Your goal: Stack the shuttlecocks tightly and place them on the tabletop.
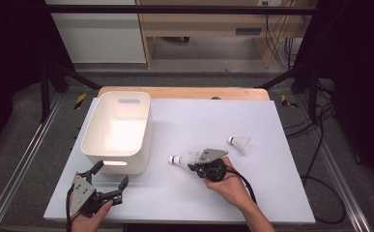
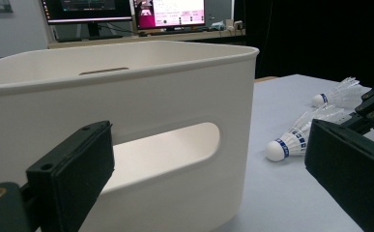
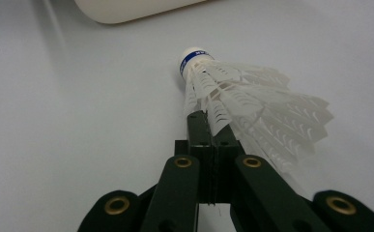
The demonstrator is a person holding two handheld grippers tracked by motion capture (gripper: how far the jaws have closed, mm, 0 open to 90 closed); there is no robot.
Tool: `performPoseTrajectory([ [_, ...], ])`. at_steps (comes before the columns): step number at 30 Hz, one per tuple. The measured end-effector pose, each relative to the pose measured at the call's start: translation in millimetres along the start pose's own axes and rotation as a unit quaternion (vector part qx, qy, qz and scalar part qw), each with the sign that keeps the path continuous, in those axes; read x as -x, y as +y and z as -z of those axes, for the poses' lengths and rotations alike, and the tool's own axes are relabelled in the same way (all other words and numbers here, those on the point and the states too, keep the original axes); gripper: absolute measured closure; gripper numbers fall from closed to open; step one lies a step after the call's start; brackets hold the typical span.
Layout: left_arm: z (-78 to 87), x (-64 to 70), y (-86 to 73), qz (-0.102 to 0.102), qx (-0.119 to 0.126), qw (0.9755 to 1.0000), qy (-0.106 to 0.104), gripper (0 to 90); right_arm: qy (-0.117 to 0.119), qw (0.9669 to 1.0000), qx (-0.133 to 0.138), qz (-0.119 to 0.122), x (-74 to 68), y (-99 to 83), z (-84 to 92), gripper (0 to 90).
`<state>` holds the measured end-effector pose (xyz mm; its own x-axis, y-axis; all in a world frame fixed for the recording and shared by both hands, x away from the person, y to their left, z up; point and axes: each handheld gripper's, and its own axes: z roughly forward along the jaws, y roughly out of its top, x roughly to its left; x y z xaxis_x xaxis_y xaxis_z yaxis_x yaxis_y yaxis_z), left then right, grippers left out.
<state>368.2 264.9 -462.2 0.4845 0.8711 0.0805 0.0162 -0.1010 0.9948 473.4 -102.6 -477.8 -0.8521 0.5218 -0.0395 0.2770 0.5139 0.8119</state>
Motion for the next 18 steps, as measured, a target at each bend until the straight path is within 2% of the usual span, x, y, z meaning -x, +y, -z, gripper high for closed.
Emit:
performPoseTrajectory([
  [18,-0.2,0.5,-0.1,0.0,0.0,1.0,0.0,3.7,-0.001,0.9996,-0.02,0.02,-2.7,-2.1,-4.1,90.0],
])
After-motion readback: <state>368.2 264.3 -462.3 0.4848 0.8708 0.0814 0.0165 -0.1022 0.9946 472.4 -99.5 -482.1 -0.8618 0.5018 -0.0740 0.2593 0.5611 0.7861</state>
